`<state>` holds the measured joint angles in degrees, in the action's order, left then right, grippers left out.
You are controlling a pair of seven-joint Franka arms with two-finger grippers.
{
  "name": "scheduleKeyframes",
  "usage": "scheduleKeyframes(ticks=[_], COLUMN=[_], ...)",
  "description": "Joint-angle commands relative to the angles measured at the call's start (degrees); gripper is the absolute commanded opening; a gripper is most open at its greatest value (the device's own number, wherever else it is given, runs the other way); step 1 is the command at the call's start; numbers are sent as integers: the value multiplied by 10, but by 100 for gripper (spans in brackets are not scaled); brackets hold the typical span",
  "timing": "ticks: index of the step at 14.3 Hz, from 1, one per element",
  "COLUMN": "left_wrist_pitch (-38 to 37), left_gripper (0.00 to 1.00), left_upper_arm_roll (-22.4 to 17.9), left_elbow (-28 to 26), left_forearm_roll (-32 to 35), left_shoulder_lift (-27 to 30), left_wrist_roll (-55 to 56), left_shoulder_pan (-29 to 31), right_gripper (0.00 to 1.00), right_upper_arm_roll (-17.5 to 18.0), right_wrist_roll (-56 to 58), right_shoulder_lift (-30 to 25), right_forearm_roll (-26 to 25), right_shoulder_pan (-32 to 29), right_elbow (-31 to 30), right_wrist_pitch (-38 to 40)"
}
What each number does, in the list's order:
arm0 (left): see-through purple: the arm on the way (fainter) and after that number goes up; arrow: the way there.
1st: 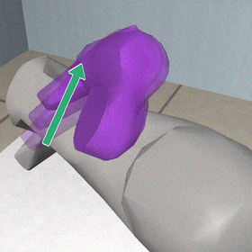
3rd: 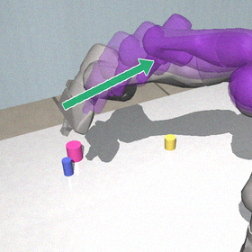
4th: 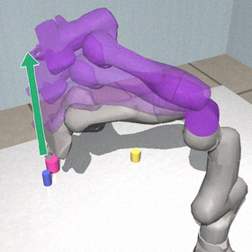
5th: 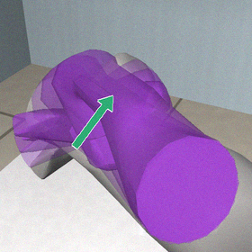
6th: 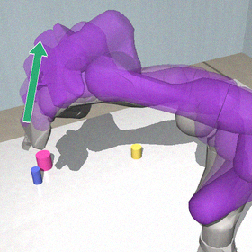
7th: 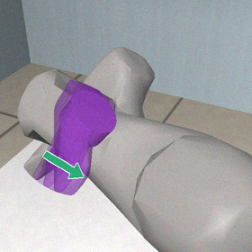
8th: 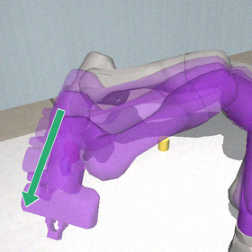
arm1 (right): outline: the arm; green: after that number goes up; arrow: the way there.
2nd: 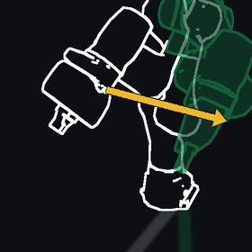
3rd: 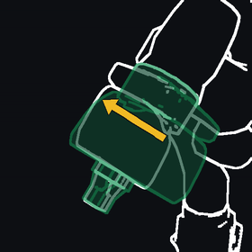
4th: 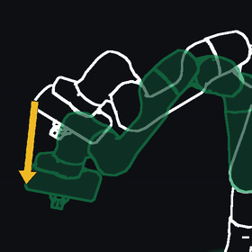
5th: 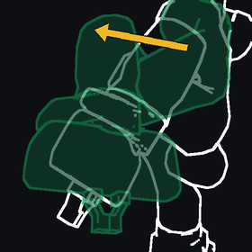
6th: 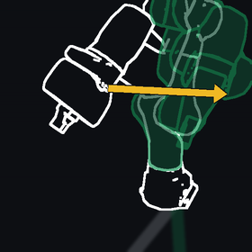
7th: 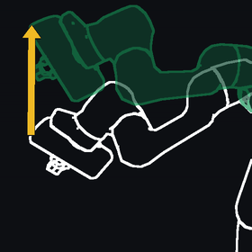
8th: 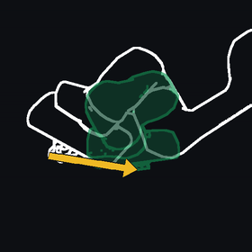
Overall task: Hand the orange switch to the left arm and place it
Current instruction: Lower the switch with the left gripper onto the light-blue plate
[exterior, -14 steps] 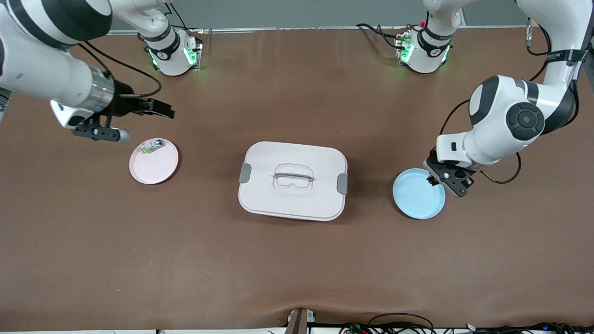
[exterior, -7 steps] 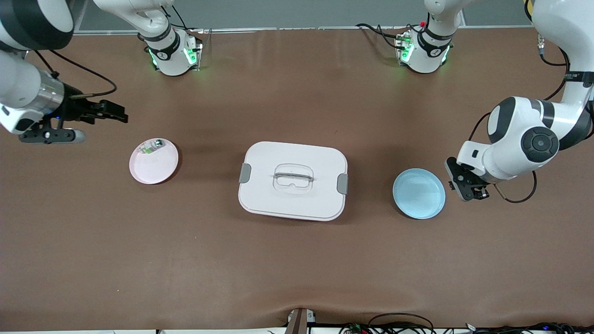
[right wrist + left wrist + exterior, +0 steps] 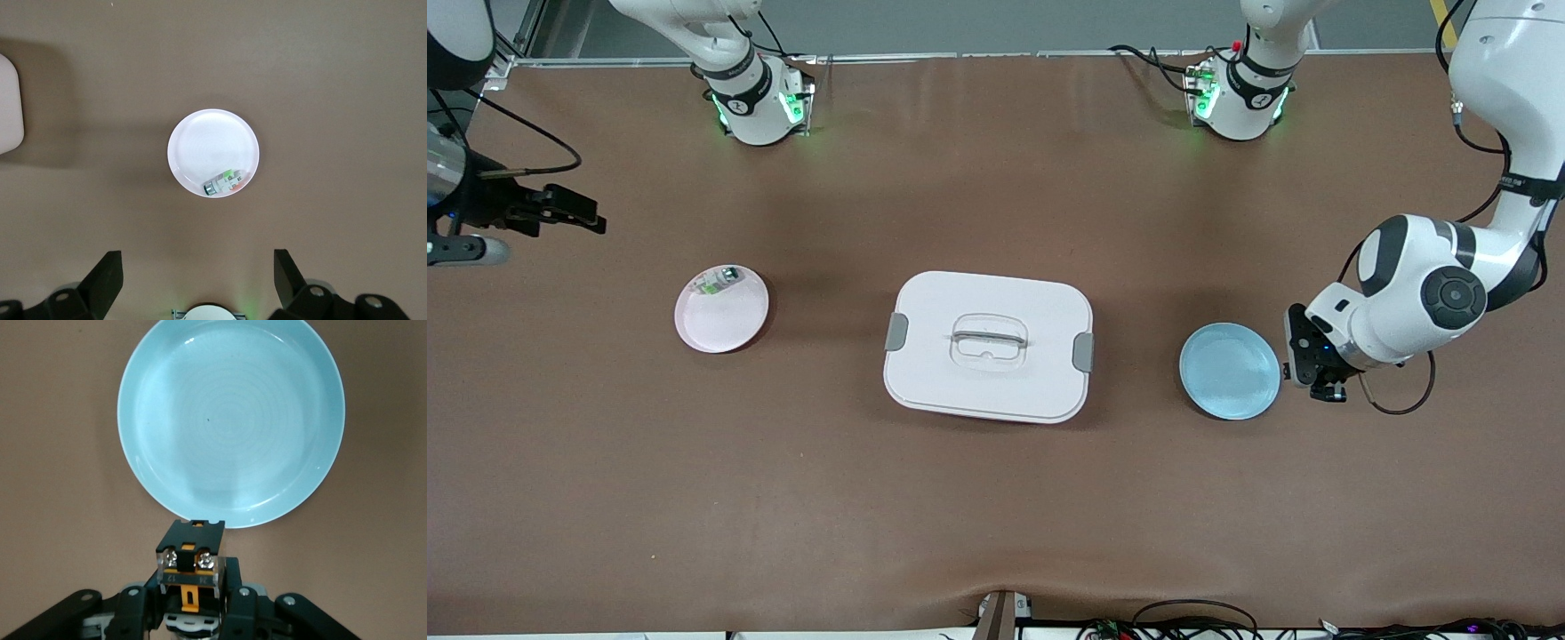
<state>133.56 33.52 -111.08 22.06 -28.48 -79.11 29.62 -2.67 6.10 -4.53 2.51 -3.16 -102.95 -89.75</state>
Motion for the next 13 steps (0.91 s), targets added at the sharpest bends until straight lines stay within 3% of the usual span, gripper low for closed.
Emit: scheduleKeyframes(ticks=[1, 7, 10, 13], left_wrist_pitch=[17, 22, 70, 89], left_gripper=[0, 0, 0, 0], left_upper_arm_roll=[8, 10, 10, 9], left_elbow=[3, -14, -48, -57], left_forearm_roll=[23, 23, 26, 75], left_shoulder_lift=[-12, -16, -14, -17], left_wrist_roll=[-24, 35, 74, 137], left_shoulder_pan=[3, -38, -42, -55], right_gripper=[100, 100, 100, 100], right_upper_arm_roll=[11, 12, 13, 13], right_wrist_roll=[5, 1, 2, -1], right_shoulder_lift=[-5, 34, 43, 47], right_forearm_roll=[-8, -10, -17, -49], right_shoulder_pan=[-11, -12, -11, -9], right_elbow=[30, 99, 107, 124], right_wrist_pitch=[1, -6, -5, -22])
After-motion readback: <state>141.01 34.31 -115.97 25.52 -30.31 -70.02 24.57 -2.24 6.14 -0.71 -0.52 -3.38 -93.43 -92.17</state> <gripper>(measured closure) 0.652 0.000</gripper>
